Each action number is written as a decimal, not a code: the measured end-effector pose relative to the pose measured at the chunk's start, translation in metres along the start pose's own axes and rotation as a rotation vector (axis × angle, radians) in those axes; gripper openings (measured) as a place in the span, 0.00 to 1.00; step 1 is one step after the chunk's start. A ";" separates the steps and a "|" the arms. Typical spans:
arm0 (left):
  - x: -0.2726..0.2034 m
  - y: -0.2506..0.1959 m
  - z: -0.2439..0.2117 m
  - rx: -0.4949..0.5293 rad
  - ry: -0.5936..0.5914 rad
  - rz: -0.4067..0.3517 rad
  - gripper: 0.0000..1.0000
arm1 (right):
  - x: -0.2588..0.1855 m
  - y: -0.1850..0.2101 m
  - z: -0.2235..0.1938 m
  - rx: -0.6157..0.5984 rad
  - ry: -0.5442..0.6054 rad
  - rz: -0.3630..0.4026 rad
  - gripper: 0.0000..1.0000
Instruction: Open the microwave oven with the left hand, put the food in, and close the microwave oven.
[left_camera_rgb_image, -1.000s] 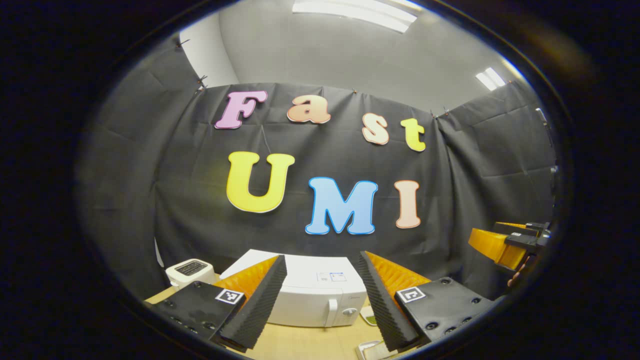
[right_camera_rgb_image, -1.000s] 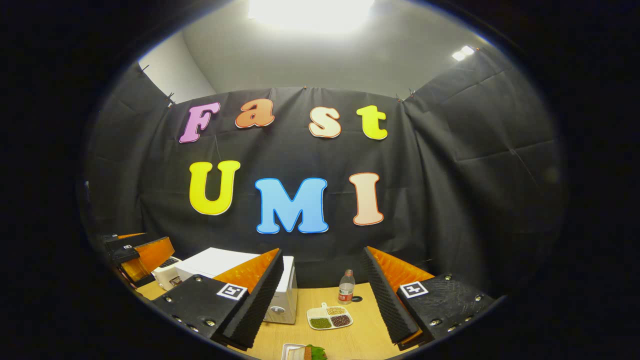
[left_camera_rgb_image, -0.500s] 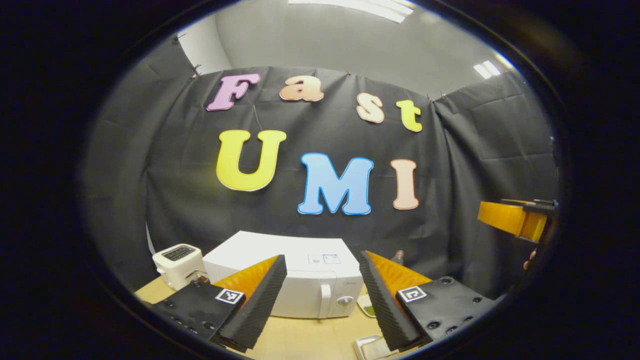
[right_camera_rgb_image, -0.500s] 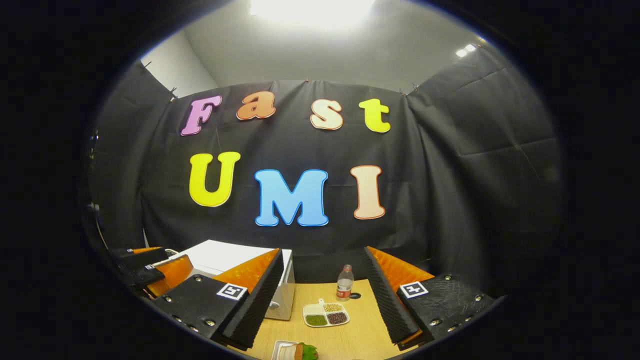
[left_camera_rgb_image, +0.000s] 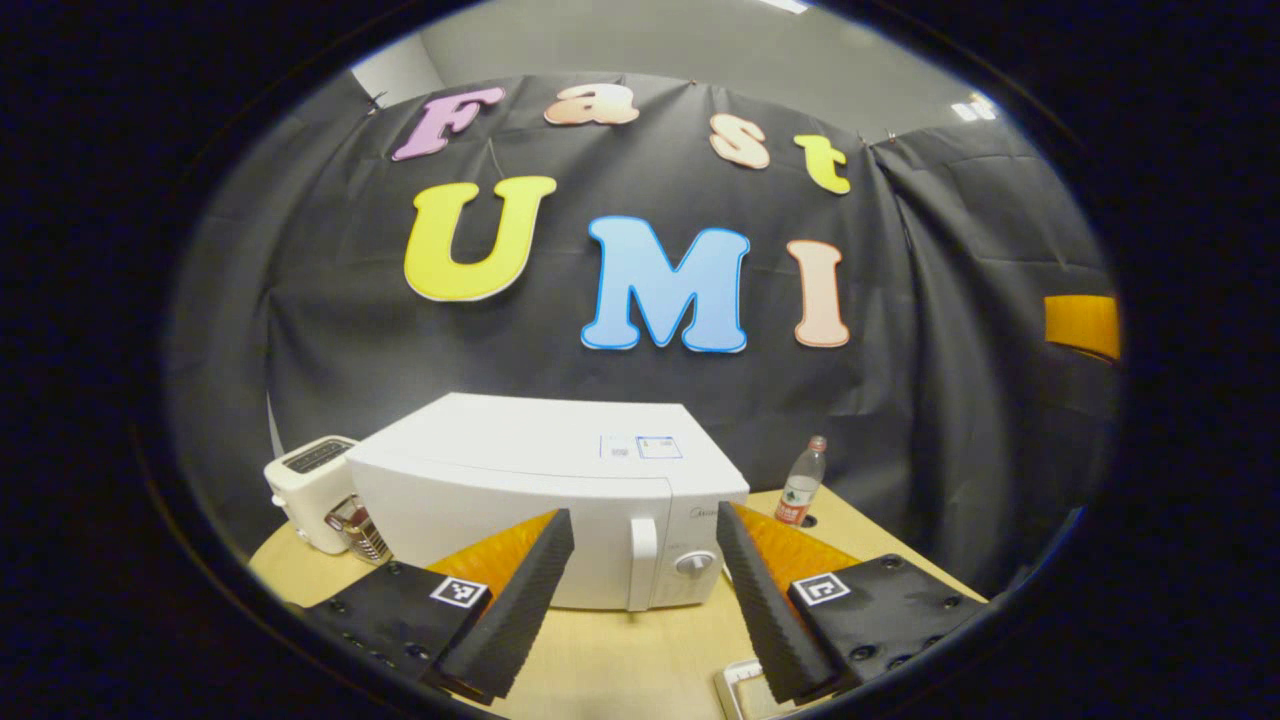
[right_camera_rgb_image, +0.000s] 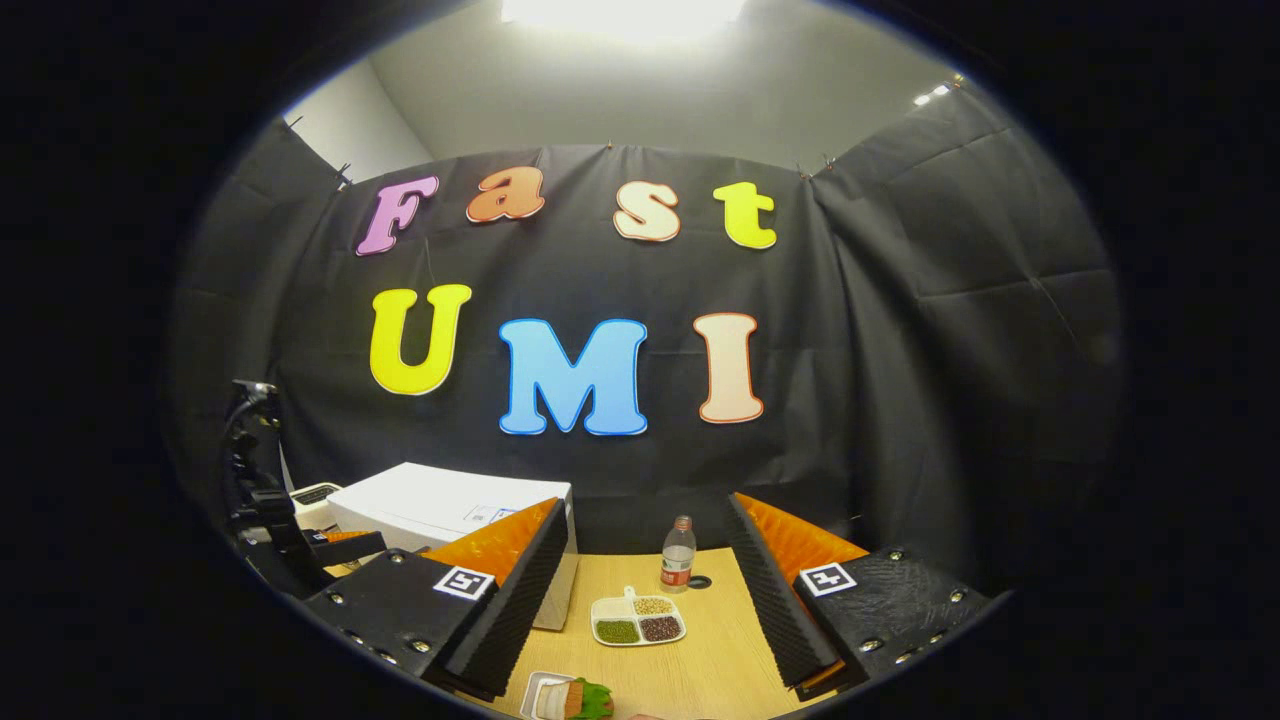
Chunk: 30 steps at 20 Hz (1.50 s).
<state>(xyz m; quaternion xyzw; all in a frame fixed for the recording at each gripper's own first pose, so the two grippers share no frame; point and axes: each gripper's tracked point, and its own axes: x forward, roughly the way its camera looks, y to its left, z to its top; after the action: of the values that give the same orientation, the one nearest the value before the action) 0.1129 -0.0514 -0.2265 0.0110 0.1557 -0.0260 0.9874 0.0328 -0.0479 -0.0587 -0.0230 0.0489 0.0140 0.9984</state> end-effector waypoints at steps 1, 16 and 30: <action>0.011 -0.001 -0.010 -0.009 0.019 -0.001 0.94 | 0.001 -0.004 -0.003 -0.002 0.007 -0.005 0.95; 0.102 0.001 -0.102 0.068 0.218 0.025 0.35 | 0.027 -0.054 -0.043 0.001 0.114 -0.076 0.95; 0.058 0.001 -0.111 0.096 0.267 -0.051 0.06 | 0.025 -0.032 -0.041 -0.009 0.103 -0.028 0.95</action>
<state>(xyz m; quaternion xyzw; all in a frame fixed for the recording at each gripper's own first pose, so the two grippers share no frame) 0.1337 -0.0494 -0.3502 0.0578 0.2847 -0.0567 0.9552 0.0543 -0.0808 -0.1009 -0.0289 0.0997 -0.0010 0.9946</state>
